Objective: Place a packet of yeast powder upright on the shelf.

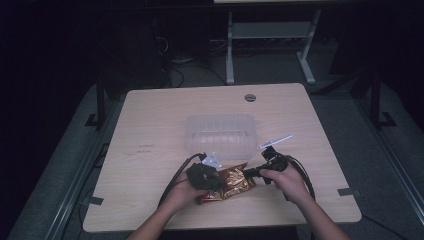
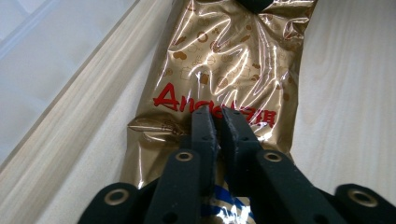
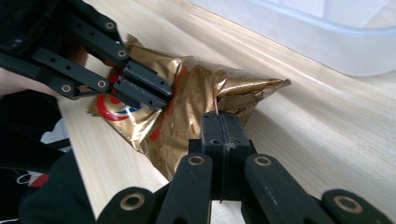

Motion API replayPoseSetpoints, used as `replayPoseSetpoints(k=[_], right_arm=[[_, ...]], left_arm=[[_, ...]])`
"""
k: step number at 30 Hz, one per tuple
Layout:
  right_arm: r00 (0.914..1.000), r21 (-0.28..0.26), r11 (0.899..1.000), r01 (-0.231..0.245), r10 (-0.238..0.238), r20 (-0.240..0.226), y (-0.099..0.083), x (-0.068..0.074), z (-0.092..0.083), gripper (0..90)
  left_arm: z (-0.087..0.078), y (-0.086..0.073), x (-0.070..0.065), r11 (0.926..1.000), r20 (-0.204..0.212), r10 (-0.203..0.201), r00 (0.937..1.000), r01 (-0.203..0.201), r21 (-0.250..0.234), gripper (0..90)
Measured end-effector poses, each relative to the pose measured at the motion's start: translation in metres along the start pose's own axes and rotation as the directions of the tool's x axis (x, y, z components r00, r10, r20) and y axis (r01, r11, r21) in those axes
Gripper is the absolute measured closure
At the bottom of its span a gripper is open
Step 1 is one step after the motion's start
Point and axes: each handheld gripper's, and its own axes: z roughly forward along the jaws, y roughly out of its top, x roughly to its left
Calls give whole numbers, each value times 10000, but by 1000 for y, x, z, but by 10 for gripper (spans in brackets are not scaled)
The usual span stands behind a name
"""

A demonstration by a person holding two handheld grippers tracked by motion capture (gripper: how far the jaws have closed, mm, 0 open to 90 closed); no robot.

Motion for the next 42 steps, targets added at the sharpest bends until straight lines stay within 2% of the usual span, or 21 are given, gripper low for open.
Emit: replayPoseSetpoints(k=[5,10,11,12,14,19,26,33,42], right_arm=[[9996,-216,9997,138,-143,-229,2,4,-9,900],[9982,-561,9982,233,-263,-530,4,6,-21,900],[9978,-645,9977,227,-267,-608,4,6,-23,900],[9973,-744,9970,223,-274,-688,4,6,-26,900],[9954,-899,9955,294,-373,-880,4,7,-30,900],[9884,-1192,9923,347,-517,-1426,7,14,-39,900],[9740,-1562,9874,238,-581,-2191,8,21,-45,900],[9664,-1918,9805,429,-894,-2408,11,24,-52,900],[9618,-2214,9730,651,-1203,-2460,12,33,-61,900]], left_arm=[[-15,-2,2,9996,-190,279,9994,-281,-67,822],[-33,-9,7,9998,-260,42,9997,-47,-202,880],[-37,-10,10,9999,-296,117,9995,-121,-119,883],[-39,-12,10,9998,-339,-21,9994,14,-212,884],[-43,-15,14,9998,-411,-14,9992,5,-198,884],[-41,-17,15,9996,-448,-218,9988,209,-214,885],[-38,-16,14,9998,-301,-96,9995,90,-191,883],[-45,-17,13,9990,-327,-179,9993,166,-407,810],[-57,-26,6,9996,-267,-28,9996,20,-280,672]])
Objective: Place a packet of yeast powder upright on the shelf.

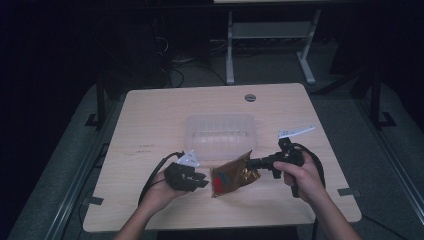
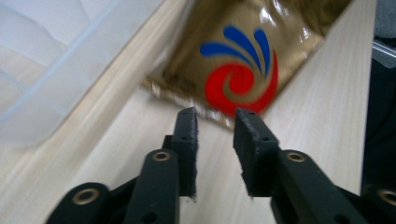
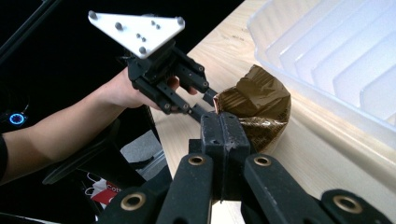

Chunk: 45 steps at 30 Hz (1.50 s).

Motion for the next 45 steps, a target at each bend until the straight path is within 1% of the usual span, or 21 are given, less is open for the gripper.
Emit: replayPoseSetpoints(k=[1,2,3,4,6,8,11,13,15,19,23,24,27,30,33,34,39,40,41,44,45], right_arm=[[10000,-4,10000,-55,55,-6,1,2,-1,900],[10000,-19,10000,23,-23,-23,3,5,-2,900],[10000,-47,9999,94,-94,-18,3,6,-2,900],[9998,-81,9998,189,-189,-5,4,7,-2,900],[9998,-76,9998,179,-179,-10,5,9,-3,900],[9995,-160,9994,309,-310,-42,9,13,-5,900],[9986,-274,9982,524,-525,-38,13,16,-6,900],[9984,-319,9979,568,-570,-52,17,19,-8,900],[9978,-378,9972,646,-650,-96,20,23,-8,900],[9956,-530,9943,920,-927,-112,28,28,-9,900],[9949,-645,9930,987,-997,-118,36,33,-10,900],[9943,-706,9919,1051,-1061,-103,38,34,-11,900],[9933,-803,9902,1145,-1154,-70,45,36,-12,900],[9929,-894,9890,1178,-1185,-27,50,38,-12,900],[9918,-1080,9860,1274,-1275,55,61,39,-16,900],[9918,-1112,9856,1275,-1272,96,64,38,-17,900],[9919,-1274,9838,1263,-1232,319,77,33,-19,900],[9919,-1274,9838,1263,-1232,319,77,33,-19,900],[9924,-1320,9838,1209,-1168,387,81,31,-19,900],[9928,-1393,9834,1163,-1110,452,85,27,-20,900],[9934,-1458,9835,1072,-1001,554,89,23,-20,900]], left_arm=[[-2,-2,-1,10000,-56,13,10000,-13,-15,672],[-5,-6,-3,10000,-68,-2,10000,2,49,633],[-6,-8,-4,10000,-90,-80,9999,80,41,620],[-9,-11,-4,10000,-162,-40,9999,41,89,603],[-10,-13,-4,9999,-217,-77,9997,79,108,566],[-15,-23,-5,9994,-310,-335,9990,338,104,540],[-17,-33,-4,9981,-272,-595,9979,598,117,485],[-17,-37,-2,9978,-299,-613,9977,620,242,448],[-17,-38,-1,9976,-374,-539,9978,554,403,418],[-14,-37,0,9978,-450,-492,9978,511,419,355],[-13,-38,1,9979,-564,-586,9967,600,246,337],[-14,-38,1,9982,-597,-511,9969,528,284,336],[-14,-39,2,9984,-638,-499,9967,515,227,335],[-15,-39,3,9980,-631,-540,9965,560,308,335],[-15,-39,3,9982,-636,-514,9966,533,287,335],[-16,-39,4,9983,-654,-388,9971,415,407,336],[-16,-39,4,9985,-632,-406,9972,429,351,335],[-16,-39,4,9985,-632,-406,9972,429,351,335],[-15,-39,4,9985,-613,-410,9973,431,345,335],[-15,-39,4,9984,-586,-401,9975,423,367,335],[-15,-39,4,9985,-578,-391,9976,412,363,336]])
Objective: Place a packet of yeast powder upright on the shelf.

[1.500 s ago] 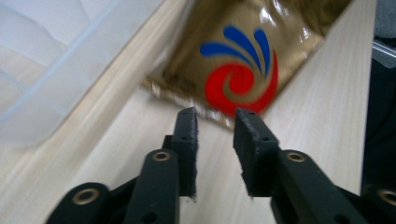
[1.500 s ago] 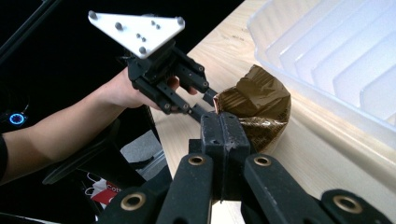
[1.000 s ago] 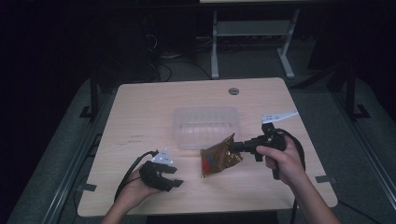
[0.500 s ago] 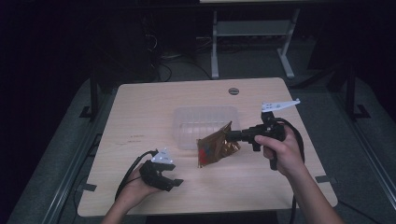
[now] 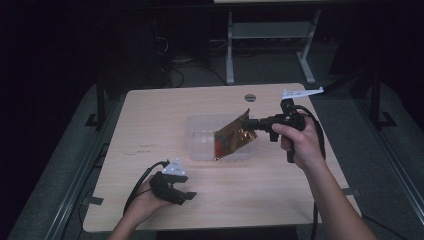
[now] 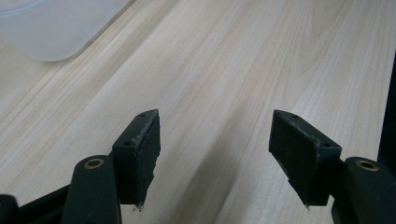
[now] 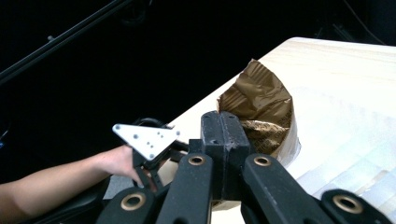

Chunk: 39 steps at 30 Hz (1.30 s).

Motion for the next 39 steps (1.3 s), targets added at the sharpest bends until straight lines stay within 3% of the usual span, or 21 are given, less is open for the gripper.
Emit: replayPoseSetpoints(k=[19,23,26,39], right_arm=[[9971,-127,9984,-552,558,524,18,-38,21,900],[9967,-171,9980,-601,609,537,20,-42,25,900],[9963,-123,9980,-617,623,600,21,-45,29,900],[9945,4,9975,-711,708,770,20,-55,41,900]], left_arm=[[1,-1,2,10000,12,61,10000,-61,30,335],[3,-1,1,9999,71,-107,9999,107,-61,335],[3,-1,2,10000,61,30,10000,-31,94,336],[7,-2,1,9999,163,-63,9998,61,143,336]])
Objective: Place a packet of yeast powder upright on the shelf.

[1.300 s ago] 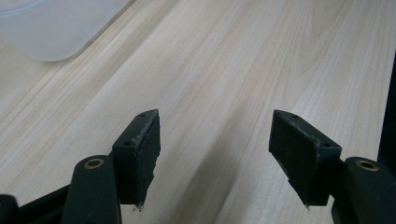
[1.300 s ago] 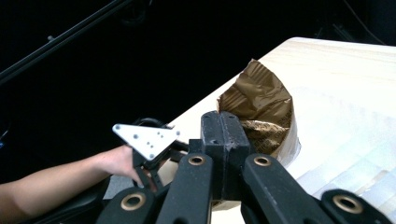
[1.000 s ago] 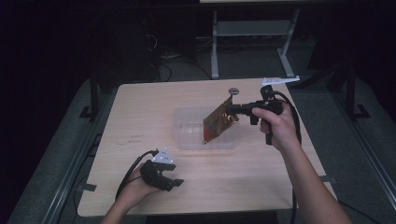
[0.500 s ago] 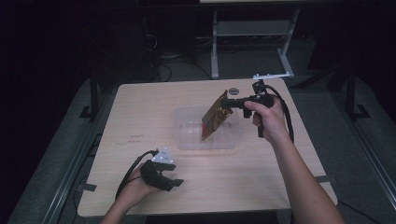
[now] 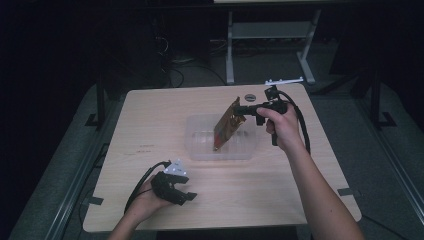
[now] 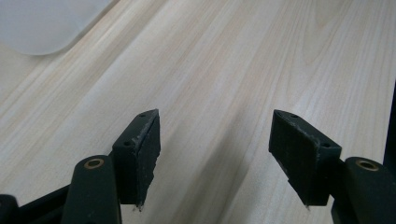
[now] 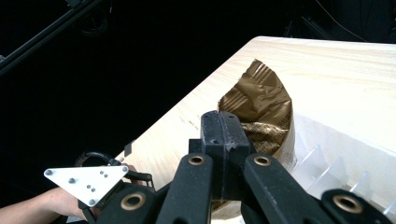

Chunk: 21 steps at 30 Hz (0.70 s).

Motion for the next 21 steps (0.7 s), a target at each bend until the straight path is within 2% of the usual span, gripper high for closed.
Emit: replayPoseSetpoints(k=[2,3,6,9,12,14,17,21], right_arm=[[10000,16,10000,15,-15,30,0,-1,2,900],[10000,35,10000,-15,15,27,0,-2,3,900],[10000,56,10000,-37,37,50,0,-2,5,900],[9999,121,9999,1,-3,138,1,-3,8,900],[9999,116,9999,54,-56,139,1,-3,10,900],[9997,179,9998,53,-57,220,2,-3,12,900],[9996,195,9998,37,-42,290,3,-3,16,900],[9995,217,9997,60,-66,307,3,-4,19,900]], left_arm=[[0,0,0,10000,0,38,10000,-38,31,336],[0,0,1,9997,4,181,9998,-181,154,336],[1,0,1,9997,5,184,9998,-184,168,336],[2,0,-1,10000,45,4,10000,-4,43,335],[3,0,0,9996,75,197,9998,-198,200,335],[4,0,-1,9998,82,134,9999,-136,171,335],[4,1,-1,9992,96,307,9995,-310,269,335],[4,1,-1,9991,114,308,9995,-311,300,335]])
